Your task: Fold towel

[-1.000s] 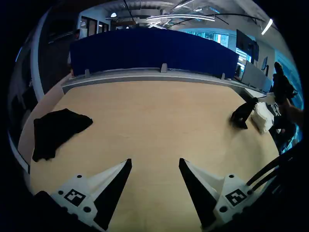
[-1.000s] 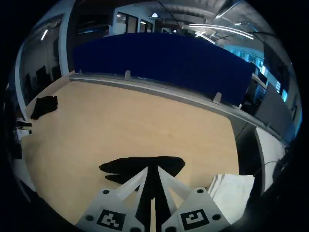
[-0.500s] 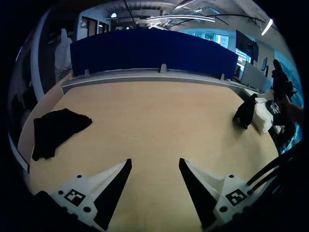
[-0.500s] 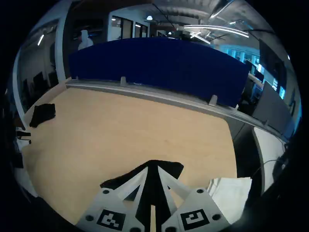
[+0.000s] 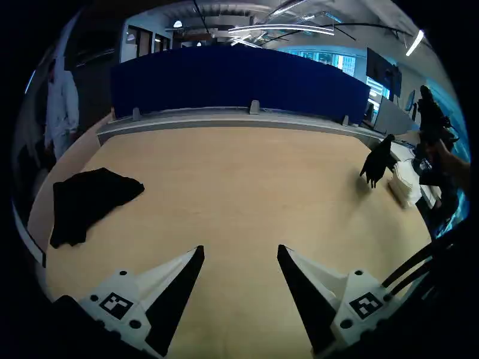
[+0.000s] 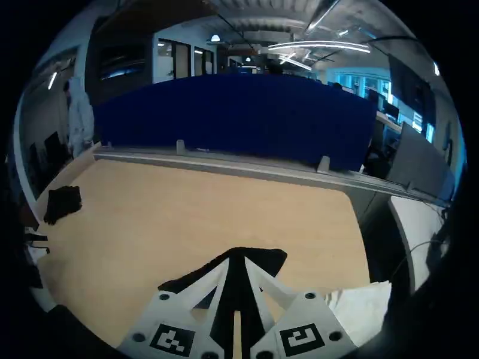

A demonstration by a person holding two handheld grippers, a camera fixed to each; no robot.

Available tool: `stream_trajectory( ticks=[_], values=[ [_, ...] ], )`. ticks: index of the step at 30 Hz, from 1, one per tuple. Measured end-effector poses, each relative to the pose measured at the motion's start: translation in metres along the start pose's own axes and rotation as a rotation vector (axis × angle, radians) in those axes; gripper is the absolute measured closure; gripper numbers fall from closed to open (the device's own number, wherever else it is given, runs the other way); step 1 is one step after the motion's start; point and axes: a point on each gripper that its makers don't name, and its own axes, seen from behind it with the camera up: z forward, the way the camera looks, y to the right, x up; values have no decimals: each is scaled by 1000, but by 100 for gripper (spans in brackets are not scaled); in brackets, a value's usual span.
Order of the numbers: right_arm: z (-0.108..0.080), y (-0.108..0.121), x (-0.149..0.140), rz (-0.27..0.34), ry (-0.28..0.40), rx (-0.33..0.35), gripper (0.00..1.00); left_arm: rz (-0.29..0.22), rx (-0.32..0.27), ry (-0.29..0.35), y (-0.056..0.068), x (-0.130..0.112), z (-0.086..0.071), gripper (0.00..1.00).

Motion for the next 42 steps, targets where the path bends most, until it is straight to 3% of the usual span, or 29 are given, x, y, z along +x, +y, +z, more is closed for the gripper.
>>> stream_trajectory(
  ticks=[18, 33, 42],
  values=[
    [10, 3, 12, 144, 37, -47, 97, -3, 6, 2, -3, -1, -6, 9],
    [15, -2, 4, 121, 24, -34, 97, -5, 12, 1, -5, -4, -8, 10],
    [17, -11, 7, 99, 38, 7, 97, -1, 13, 3, -3, -3, -10, 10]
  ],
)
